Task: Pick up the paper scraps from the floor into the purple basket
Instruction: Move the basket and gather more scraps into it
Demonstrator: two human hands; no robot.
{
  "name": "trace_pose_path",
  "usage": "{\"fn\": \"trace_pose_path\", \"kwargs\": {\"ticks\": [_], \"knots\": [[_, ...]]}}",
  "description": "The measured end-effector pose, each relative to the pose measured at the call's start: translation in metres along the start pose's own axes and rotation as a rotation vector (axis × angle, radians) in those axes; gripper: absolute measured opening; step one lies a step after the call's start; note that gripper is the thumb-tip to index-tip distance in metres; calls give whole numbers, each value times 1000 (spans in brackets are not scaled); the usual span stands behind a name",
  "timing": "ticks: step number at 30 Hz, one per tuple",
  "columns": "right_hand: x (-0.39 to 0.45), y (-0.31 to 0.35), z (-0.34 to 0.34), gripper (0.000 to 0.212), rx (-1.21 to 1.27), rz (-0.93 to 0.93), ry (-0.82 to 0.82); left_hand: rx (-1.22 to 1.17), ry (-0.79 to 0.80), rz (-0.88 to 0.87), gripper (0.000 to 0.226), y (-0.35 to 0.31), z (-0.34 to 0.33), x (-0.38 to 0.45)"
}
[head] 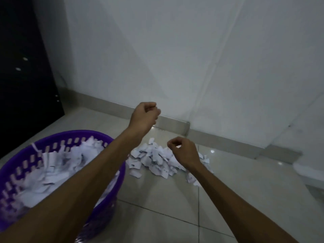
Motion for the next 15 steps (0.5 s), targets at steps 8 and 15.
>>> {"fn": "trace_pose_path", "kwargs": {"ticks": [8,15], "knots": [[-19,-176,-31,67,-18,-282,-98,224,-73,188,28,165,-11,27],[-7,-210,-67,121,-121,-147,1,599,-51,76,55,249,25,43]]}}
Point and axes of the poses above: each hand's wrist, its own x-axis towards the middle knuckle, its own z-axis out of the back of the hand, y = z × x, the point moved 3 cm from there along x, towards the middle knuckle, and after that the axes turned 15 degrees about -x, right-handed, at the moved point
